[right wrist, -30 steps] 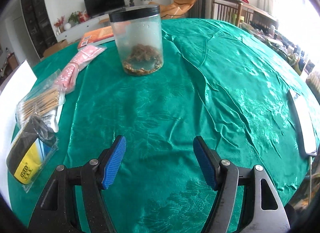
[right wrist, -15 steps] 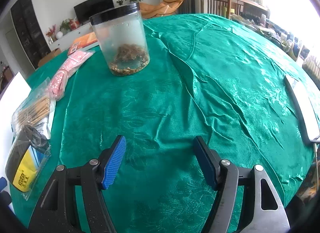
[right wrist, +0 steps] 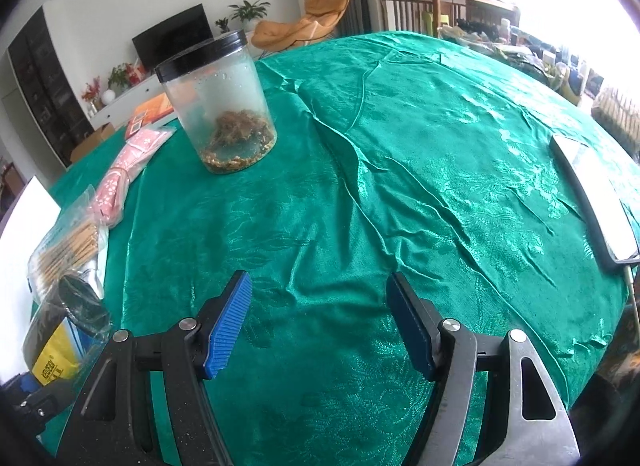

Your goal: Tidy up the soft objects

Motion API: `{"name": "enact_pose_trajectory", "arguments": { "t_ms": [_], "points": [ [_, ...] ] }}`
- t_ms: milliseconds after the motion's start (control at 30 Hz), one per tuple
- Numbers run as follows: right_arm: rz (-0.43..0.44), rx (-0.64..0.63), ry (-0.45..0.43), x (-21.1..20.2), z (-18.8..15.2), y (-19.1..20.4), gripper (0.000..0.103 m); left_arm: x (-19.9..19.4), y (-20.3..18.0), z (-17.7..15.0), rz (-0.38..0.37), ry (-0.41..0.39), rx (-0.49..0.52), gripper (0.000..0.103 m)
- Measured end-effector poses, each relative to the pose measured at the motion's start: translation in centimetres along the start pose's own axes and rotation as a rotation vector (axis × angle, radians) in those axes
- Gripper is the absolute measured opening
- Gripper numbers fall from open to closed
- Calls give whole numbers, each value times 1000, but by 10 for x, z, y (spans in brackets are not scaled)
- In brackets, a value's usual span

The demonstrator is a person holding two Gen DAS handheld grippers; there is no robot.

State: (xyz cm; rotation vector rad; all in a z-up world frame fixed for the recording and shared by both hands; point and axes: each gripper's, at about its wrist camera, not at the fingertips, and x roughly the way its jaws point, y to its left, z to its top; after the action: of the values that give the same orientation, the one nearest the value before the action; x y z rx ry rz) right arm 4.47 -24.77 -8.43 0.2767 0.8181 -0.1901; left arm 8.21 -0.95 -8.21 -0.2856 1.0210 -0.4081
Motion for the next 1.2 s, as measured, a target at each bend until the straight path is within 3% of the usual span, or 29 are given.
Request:
{"name": "enact_pose_trajectory", "arguments": {
  "t_ms": [67, 100, 133, 200, 300, 567, 800, 1200],
  "points": [
    [-2, 32, -32, -7, 1, -6, 73, 11, -14, 13, -209, 19, -7, 95],
    [0, 52, -48, -10, 2, -9, 73, 12, -23, 18, -284, 29, 12, 95],
    [2, 72, -61, -13, 2, -13, 73, 9, -32, 22, -301, 25, 43, 95],
    [8, 111, -78, -18, 3, -21, 73, -6, -40, 25, -261, -26, 110, 96],
    [18, 149, -99, -22, 5, -28, 73, -28, -29, 20, -126, -66, 150, 96],
    [86, 74, -78, -17, 4, -10, 73, -43, 51, -8, 224, -134, 52, 96],
    [88, 20, -80, -18, 1, 1, 73, -28, 94, -13, 353, -147, -53, 96],
    [52, 35, -42, -10, 1, -4, 73, -10, 78, -11, 478, -106, 53, 103]
  ]
}}
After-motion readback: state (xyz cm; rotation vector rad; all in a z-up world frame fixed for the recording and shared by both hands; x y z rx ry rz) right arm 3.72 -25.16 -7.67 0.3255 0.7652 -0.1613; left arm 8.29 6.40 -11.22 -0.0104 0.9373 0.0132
